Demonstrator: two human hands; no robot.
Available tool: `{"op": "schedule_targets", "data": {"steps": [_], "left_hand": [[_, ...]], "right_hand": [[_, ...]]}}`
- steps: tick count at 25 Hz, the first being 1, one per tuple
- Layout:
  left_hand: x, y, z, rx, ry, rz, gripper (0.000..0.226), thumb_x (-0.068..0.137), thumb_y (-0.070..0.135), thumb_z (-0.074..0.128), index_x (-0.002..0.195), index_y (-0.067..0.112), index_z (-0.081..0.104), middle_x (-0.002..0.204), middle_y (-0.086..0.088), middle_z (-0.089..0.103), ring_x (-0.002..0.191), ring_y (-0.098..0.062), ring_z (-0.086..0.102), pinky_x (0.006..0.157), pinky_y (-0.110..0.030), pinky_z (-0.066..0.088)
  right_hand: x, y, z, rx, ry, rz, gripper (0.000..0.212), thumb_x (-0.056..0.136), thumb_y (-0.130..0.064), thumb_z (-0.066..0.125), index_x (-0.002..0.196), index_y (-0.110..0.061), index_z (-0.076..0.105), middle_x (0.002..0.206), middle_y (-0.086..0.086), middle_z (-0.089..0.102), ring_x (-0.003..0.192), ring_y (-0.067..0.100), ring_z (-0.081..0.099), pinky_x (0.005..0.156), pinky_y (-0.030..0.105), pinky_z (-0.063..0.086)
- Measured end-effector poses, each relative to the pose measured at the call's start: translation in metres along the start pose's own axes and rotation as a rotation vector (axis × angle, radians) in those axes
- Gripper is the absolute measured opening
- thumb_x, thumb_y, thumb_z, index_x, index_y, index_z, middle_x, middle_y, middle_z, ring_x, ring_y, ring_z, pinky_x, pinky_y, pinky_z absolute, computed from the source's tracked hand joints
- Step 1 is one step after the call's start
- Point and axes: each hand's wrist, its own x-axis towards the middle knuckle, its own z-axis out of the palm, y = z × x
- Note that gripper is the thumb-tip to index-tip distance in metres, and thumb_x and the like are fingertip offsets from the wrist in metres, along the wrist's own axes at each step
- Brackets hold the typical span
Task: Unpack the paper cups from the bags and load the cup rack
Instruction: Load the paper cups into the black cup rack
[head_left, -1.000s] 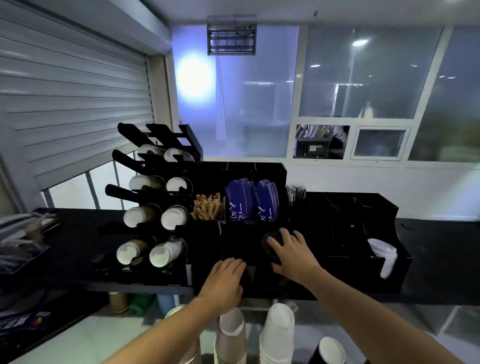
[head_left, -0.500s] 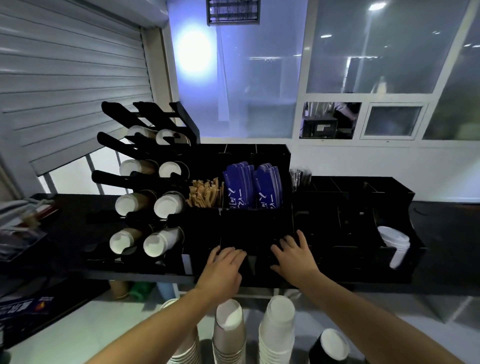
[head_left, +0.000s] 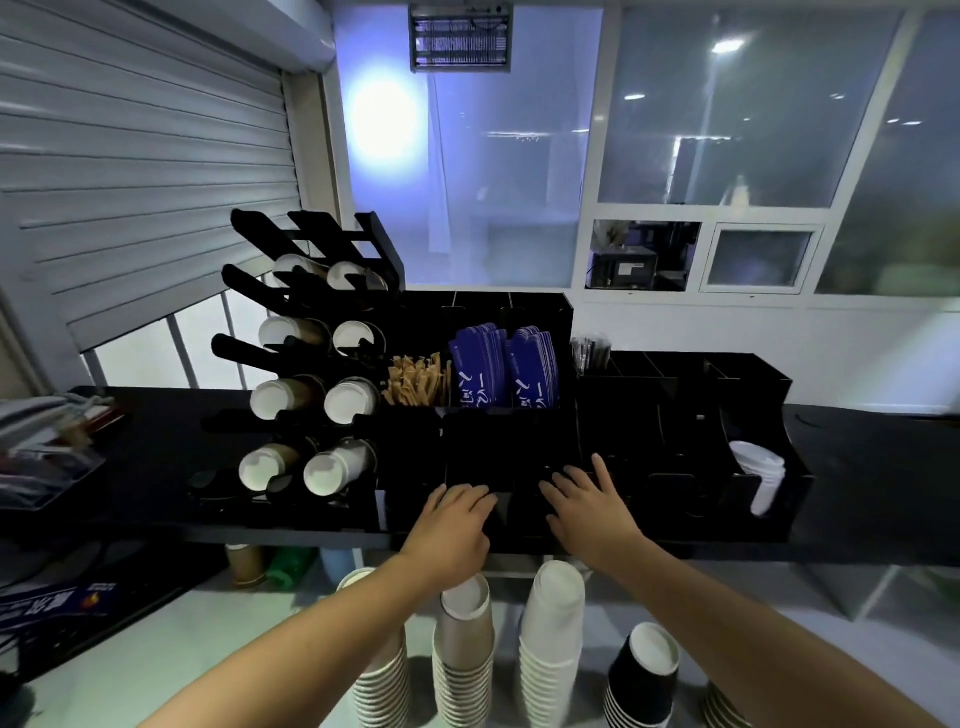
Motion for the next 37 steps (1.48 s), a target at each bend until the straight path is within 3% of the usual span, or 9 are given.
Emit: {"op": "schedule_targets", "data": {"steps": [4,9,12,18,22,26,29,33,37], "left_hand": [[-0.025,-0.002,-0.006,-0.068,0.091,0.060,0.050,0.097,0.024,0.044,0.147,0.020,0.046,0.153,0.004,0.043,0.143,-0.017,0.033,0.121,-0.036,0.018],[-0.078,-0.005,0.007,-0.115,0.183,0.203,0.031,0.091,0.025,0.052,0.118,0.018,0.064,0.120,0.003,0.065,0.114,-0.019,0.056,0.097,-0.035,0.046],[-0.121,-0.008,0.029,-0.149,0.159,0.268,0.026,0.085,0.022,0.055,0.108,0.016,0.067,0.112,-0.001,0.068,0.111,-0.024,0.058,0.086,-0.039,0.054],[-0.186,-0.010,0.070,-0.202,0.172,0.362,0.031,0.087,0.015,0.057,0.117,0.012,0.062,0.126,-0.004,0.061,0.123,-0.026,0.052,0.102,-0.036,0.044],[-0.226,-0.022,0.117,-0.320,-0.044,0.108,0.029,0.086,0.022,0.053,0.112,0.016,0.064,0.118,-0.002,0.061,0.105,-0.027,0.058,0.086,-0.037,0.051],[-0.262,-0.023,0.167,-0.510,-0.306,-0.189,0.025,0.089,0.026,0.049,0.113,0.021,0.057,0.112,-0.004,0.059,0.107,-0.028,0.058,0.085,-0.036,0.048],[-0.273,-0.011,0.184,-0.694,-0.293,-0.375,0.024,0.094,0.021,0.052,0.118,0.023,0.053,0.104,0.000,0.067,0.097,-0.023,0.063,0.081,-0.032,0.048],[-0.283,0.000,0.198,-0.821,-0.233,-0.567,0.030,0.093,0.017,0.053,0.122,0.026,0.050,0.104,0.004,0.072,0.095,-0.016,0.067,0.087,-0.032,0.052],[-0.285,0.002,0.193,-0.843,-0.232,-0.529,0.031,0.094,0.016,0.052,0.123,0.026,0.051,0.104,0.006,0.071,0.095,-0.011,0.066,0.090,-0.032,0.052]], "right_hand": [[-0.017,-0.023,-0.014,0.012,0.221,-0.047,0.032,0.096,-0.036,0.053,0.122,-0.022,0.067,0.121,-0.002,0.068,0.125,0.022,0.054,0.121,0.051,0.011],[-0.057,-0.088,-0.013,0.122,0.447,-0.158,0.021,0.096,-0.033,0.053,0.095,-0.023,0.071,0.093,-0.007,0.071,0.093,0.017,0.065,0.107,0.042,0.037],[-0.088,-0.131,0.003,0.201,0.440,-0.163,0.025,0.095,-0.033,0.050,0.085,-0.022,0.070,0.085,-0.007,0.071,0.082,0.017,0.065,0.097,0.038,0.042],[-0.147,-0.175,0.049,0.273,0.189,-0.168,0.021,0.094,-0.033,0.050,0.092,-0.022,0.067,0.089,-0.005,0.070,0.086,0.020,0.065,0.088,0.037,0.046],[-0.166,-0.202,0.078,0.387,-0.164,-0.162,0.033,0.094,-0.042,0.049,0.115,-0.022,0.064,0.111,0.000,0.068,0.101,0.025,0.064,0.086,0.040,0.047],[-0.185,-0.230,0.124,0.519,-0.464,-0.048,0.071,0.088,-0.050,0.065,0.147,-0.033,0.032,0.158,0.002,0.028,0.132,0.028,0.044,0.108,0.040,0.041],[-0.187,-0.243,0.147,0.602,-0.477,0.019,0.082,0.083,-0.048,0.072,0.148,-0.033,0.024,0.159,0.004,0.020,0.135,0.028,0.039,0.111,0.038,0.040],[-0.184,-0.255,0.168,0.596,-0.396,0.036,0.080,0.081,-0.041,0.075,0.145,-0.025,0.030,0.145,0.012,0.033,0.127,0.035,0.044,0.106,0.043,0.043],[-0.186,-0.253,0.167,0.657,-0.397,0.049,0.076,0.080,-0.037,0.076,0.142,-0.026,0.033,0.138,0.011,0.040,0.121,0.034,0.048,0.103,0.044,0.047]]}}
